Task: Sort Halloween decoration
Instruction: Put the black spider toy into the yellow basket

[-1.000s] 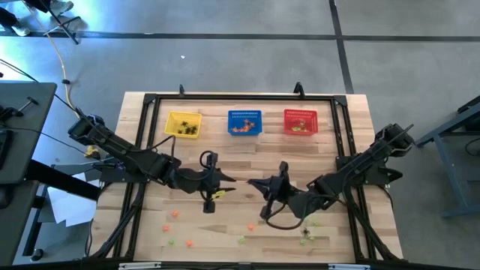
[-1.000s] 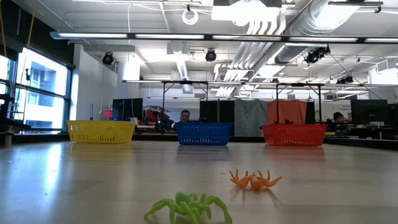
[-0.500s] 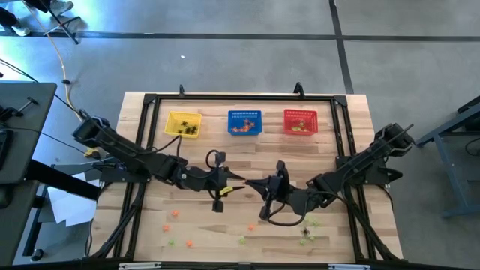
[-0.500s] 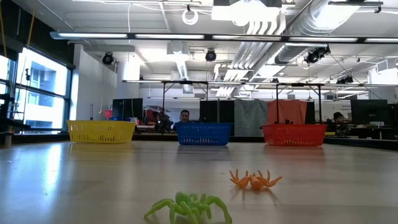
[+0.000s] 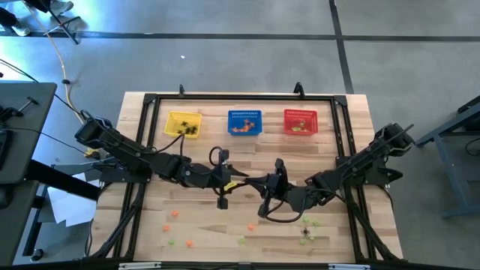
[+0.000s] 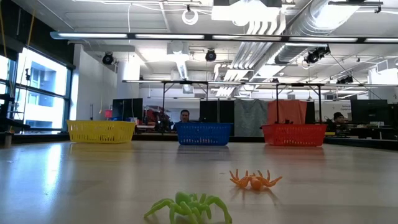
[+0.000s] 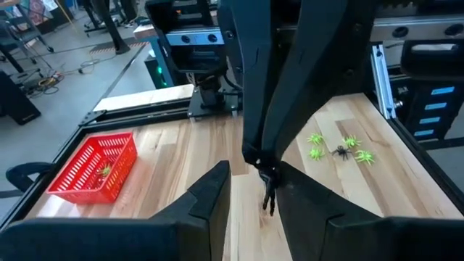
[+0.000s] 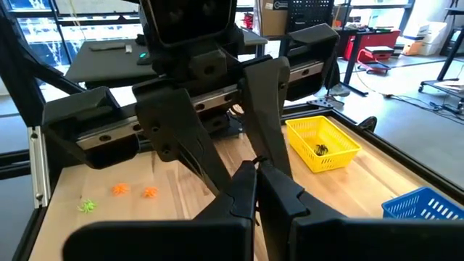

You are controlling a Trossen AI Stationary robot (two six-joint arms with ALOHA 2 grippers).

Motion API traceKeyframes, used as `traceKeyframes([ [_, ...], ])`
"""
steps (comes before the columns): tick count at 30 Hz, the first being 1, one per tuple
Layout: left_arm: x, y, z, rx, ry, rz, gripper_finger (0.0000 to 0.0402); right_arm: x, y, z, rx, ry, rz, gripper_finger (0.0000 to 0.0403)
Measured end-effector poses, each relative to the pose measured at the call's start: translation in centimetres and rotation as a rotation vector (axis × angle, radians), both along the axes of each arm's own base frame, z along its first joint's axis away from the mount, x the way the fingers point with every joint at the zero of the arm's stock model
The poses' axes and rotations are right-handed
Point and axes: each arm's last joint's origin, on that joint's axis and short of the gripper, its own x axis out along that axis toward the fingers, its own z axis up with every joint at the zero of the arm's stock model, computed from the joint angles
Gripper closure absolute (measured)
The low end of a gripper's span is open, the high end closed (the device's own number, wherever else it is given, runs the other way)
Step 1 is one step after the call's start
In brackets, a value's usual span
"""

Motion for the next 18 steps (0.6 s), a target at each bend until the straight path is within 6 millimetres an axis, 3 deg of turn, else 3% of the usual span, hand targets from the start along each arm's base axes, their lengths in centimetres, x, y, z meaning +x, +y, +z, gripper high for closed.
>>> traceKeyframes([
  [3,0.04,0.09,0.03,-0.003,-0.003,0.004,0.0327,0.02,0.01,-0.01,0.002,0.001,0.009,0.0403],
  [7,0.11,0.2,0.1,-0.012,-0.01,0.003,0.039,0.11,-0.06,0.05,0.01,0.0,0.025,0.0403],
  [15,0.16,0.34,0.1,-0.027,-0.013,0.015,0.0399,0.12,-0.08,0.04,0.028,-0.006,0.021,0.04],
  [18,0.16,0.34,0.1,-0.027,-0.013,0.015,0.04,0.12,-0.05,0.02,0.028,-0.002,0.033,0.0378],
])
